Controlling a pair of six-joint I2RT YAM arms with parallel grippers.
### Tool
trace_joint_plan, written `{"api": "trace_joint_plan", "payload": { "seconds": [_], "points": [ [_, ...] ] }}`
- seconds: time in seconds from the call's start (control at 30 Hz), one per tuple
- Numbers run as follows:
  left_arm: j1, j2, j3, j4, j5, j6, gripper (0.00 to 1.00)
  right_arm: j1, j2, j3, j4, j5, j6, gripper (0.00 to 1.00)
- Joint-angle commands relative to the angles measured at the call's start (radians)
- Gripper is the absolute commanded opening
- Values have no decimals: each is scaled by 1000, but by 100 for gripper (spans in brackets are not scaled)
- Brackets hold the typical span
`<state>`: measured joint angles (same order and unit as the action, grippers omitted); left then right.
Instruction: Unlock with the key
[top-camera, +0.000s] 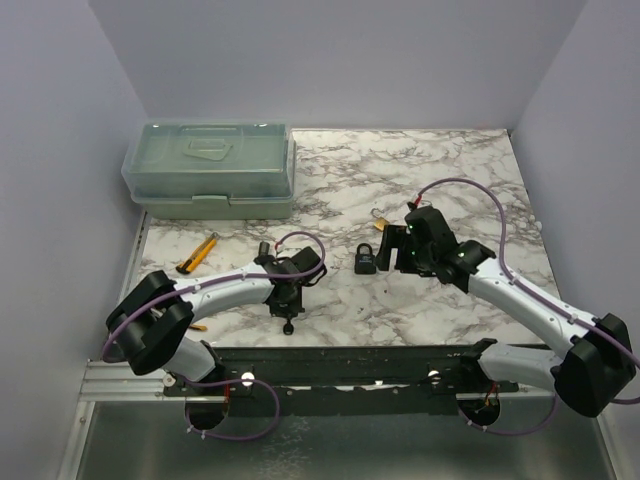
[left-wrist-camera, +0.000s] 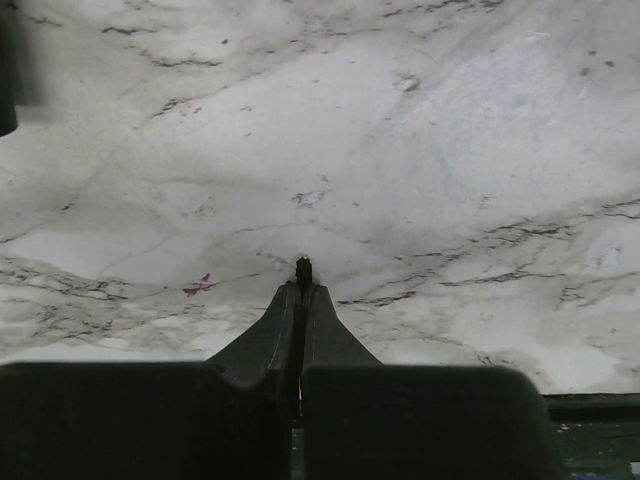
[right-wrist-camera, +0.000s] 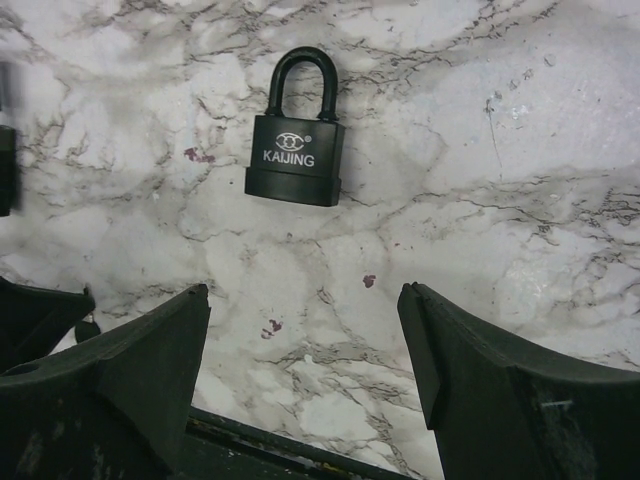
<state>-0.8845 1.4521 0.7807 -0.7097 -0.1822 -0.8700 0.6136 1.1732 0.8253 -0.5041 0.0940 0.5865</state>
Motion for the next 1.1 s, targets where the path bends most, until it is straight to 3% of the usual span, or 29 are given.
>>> {"api": "trace_joint_plan", "payload": {
  "seconds": [0.0, 0.53, 0.57, 0.6, 0.73, 0.9, 1.07],
  "points": [
    [-7, -60, 11, 91, 56, 20, 0, 5, -82, -30, 72, -28, -5, 83],
    [-8, -123, 63, 152, 106, 21, 1, 5, -254, -122, 174, -66, 11, 81],
    [-7, -126, 60, 152, 111, 29, 7, 5, -255, -125, 170, -66, 13, 81],
    [-8, -127, 57, 154, 117, 43, 20, 4, -254, -126, 166, -66, 14, 81],
    [-9, -119, 49, 138, 118, 80, 54, 5, -252, -135, 154, -61, 14, 81],
    [-13, -89, 76, 66, 89, -59, 62, 4, -244, -135, 136, -49, 23, 81],
    [-33, 8, 115, -26, 72, -262, 63, 5, -222, -139, 132, -40, 40, 81]
  ]
}}
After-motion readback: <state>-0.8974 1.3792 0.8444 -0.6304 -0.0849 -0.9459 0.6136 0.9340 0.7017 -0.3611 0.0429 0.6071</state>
